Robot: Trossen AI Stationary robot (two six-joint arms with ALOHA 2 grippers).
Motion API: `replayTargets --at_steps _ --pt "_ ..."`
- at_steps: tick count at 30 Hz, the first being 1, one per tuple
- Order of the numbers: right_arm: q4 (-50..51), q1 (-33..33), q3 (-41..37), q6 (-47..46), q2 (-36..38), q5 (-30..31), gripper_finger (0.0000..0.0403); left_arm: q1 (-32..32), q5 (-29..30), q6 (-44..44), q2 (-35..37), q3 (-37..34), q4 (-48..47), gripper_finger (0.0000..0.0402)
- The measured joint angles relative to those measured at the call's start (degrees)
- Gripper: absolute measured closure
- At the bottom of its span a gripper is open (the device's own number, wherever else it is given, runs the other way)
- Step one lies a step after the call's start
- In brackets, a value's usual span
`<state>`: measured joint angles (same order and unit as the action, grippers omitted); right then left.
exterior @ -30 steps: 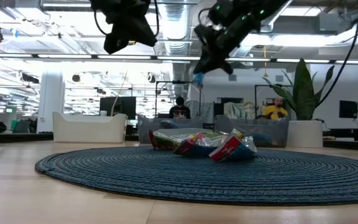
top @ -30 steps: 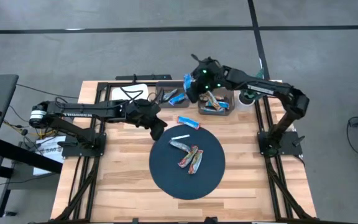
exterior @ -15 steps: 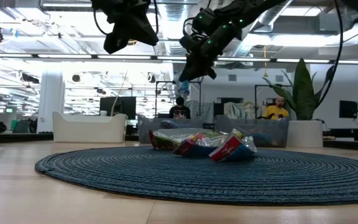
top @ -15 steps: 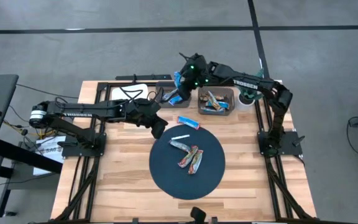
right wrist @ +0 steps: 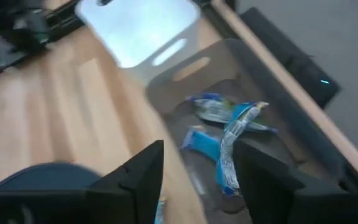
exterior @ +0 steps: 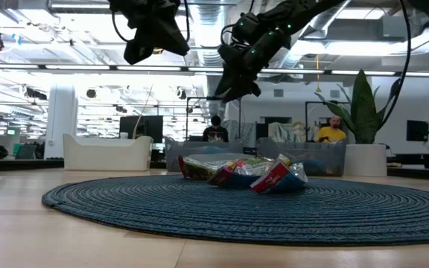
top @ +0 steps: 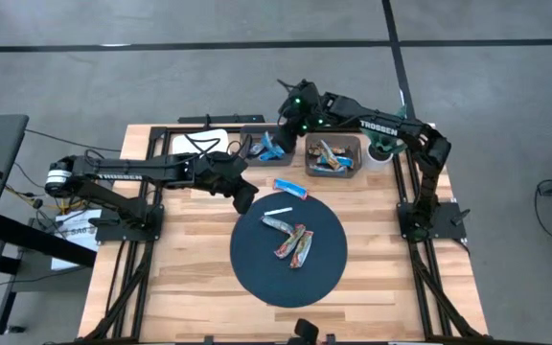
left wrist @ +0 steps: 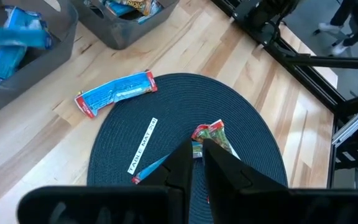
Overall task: Pick and place Granola Bars by type
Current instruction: Put the blue granola bar into the middle black bin, then put the red granola bar into the white bin
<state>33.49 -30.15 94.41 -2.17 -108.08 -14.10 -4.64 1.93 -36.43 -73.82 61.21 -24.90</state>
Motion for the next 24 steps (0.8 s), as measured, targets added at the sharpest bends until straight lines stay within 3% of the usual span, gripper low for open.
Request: replayTargets --at_steps 4,9,12,17,24 --pt "0.22 0.02 0.00 1.20 0.12 -5.39 0.0210 0.00 1.89 1.02 0.02 0.00 -0.28 0.0372" --pt "2.76 -0.22 -0.02 0.73 0.15 -10.66 0.0215 0.17 11.93 1.81 0.00 0.00 -1.51 0.0372" --pt "4.75 -0.22 -0.02 0.74 0.17 -12.87 0.0223 0.20 12.15 3.41 0.02 0.00 -1.29 0.0372" --pt "8.83 0.67 -0.02 1.06 0.17 -19.92 0.0234 0.15 7.12 3.56 0.02 0.00 -1.34 0.0372" --pt "17.71 2.60 -0.04 -1.24 0.21 -34.62 0.0242 0.16 -9.31 8.83 0.02 0.00 -1.12 0.0372"
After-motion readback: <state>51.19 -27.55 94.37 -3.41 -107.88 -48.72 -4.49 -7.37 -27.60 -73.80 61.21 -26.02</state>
